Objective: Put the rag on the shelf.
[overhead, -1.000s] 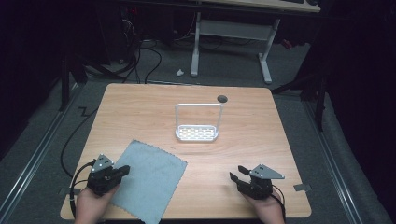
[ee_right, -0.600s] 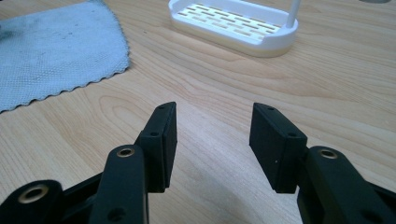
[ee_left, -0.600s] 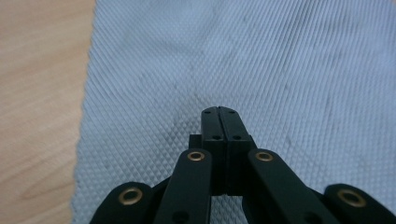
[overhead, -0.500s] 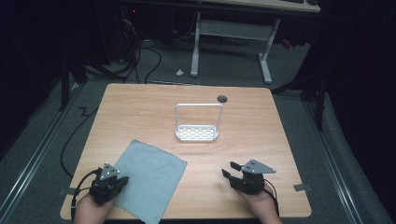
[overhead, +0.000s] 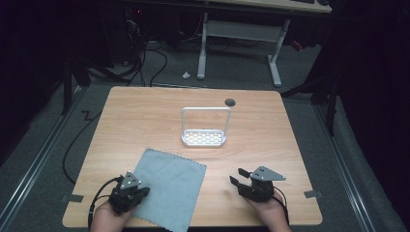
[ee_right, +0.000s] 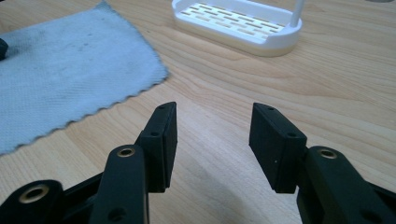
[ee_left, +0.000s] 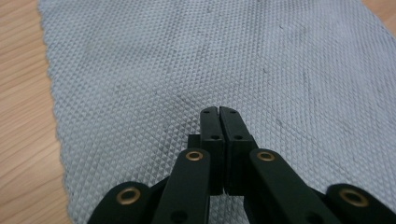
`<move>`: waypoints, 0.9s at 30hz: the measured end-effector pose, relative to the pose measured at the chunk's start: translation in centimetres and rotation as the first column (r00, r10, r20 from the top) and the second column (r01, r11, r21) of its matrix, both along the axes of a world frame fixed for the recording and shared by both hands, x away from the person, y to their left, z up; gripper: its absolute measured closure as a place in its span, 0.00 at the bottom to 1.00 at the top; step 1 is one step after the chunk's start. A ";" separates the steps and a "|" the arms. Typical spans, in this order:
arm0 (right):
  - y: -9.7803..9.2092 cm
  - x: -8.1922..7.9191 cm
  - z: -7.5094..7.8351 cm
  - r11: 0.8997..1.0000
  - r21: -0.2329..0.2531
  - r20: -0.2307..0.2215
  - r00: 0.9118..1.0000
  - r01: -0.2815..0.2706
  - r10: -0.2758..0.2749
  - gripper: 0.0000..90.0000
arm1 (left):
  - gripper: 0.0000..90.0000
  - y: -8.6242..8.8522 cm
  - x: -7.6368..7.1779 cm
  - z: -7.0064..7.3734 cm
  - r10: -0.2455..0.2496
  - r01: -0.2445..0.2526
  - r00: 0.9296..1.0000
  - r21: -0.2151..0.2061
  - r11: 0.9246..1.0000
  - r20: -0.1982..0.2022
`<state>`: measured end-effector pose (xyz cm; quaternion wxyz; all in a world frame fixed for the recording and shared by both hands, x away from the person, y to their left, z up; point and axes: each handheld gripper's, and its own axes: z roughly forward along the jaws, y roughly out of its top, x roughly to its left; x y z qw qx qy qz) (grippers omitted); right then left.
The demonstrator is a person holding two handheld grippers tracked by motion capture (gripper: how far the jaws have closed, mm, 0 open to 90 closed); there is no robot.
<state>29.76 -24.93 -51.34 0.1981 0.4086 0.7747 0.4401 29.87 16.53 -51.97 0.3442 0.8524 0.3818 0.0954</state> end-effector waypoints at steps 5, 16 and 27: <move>1.5 -0.4 0.0 0.998 0.004 -0.014 0.998 -0.067 0.067 0.62 | 0.91 -1.4 -0.3 0.5 -0.053 0.054 0.998 -0.027 0.998 0.032; 7.6 -1.3 -0.2 0.961 -0.072 -0.064 0.963 -0.267 0.263 1.00 | 0.91 4.0 -0.2 0.3 0.130 -0.130 0.989 -0.009 0.991 0.069; 11.0 -0.6 -1.4 0.918 -0.161 -0.121 0.931 -0.361 0.345 1.00 | 0.97 4.2 -0.5 -0.4 0.143 -0.144 0.988 0.020 0.989 0.062</move>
